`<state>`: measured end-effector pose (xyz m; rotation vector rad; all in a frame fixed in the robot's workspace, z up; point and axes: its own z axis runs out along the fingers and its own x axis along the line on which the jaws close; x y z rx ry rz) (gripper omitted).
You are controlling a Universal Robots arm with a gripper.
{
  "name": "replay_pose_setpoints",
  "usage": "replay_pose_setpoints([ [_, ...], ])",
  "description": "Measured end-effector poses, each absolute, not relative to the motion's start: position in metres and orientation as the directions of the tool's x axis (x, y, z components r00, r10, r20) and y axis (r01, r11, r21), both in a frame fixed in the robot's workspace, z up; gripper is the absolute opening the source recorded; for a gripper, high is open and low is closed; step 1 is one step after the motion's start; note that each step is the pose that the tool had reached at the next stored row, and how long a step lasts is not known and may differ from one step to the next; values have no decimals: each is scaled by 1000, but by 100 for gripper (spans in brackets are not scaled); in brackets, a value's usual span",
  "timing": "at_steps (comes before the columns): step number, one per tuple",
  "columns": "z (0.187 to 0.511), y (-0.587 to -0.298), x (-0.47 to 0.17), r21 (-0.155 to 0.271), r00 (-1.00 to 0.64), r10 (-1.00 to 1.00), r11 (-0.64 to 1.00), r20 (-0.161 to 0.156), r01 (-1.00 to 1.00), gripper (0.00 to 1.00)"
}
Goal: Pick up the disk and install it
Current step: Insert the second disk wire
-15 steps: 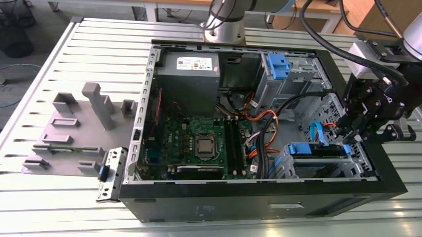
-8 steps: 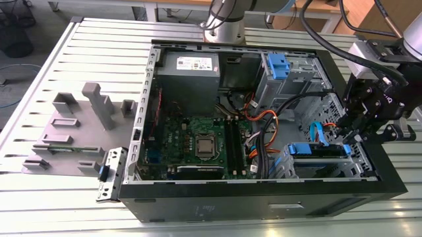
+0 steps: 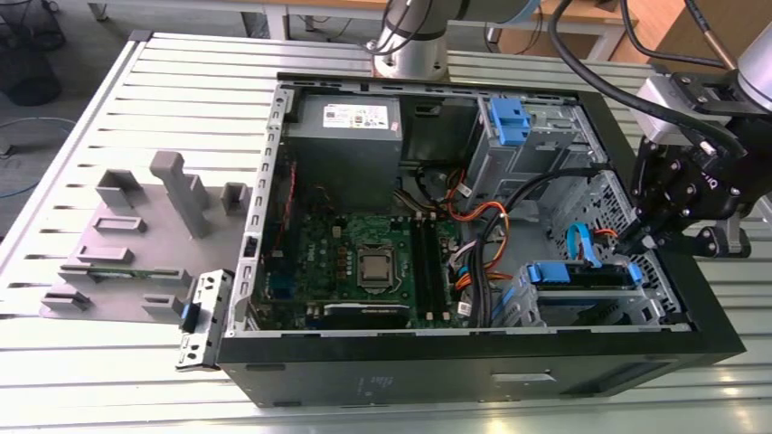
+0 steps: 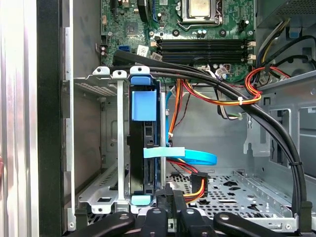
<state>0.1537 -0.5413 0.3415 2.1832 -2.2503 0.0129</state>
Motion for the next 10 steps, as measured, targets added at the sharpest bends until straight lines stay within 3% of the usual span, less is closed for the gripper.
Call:
replay_pose_setpoints([
  [10,341,-541,153,-2,-30,-999,30,10,-1000,16],
])
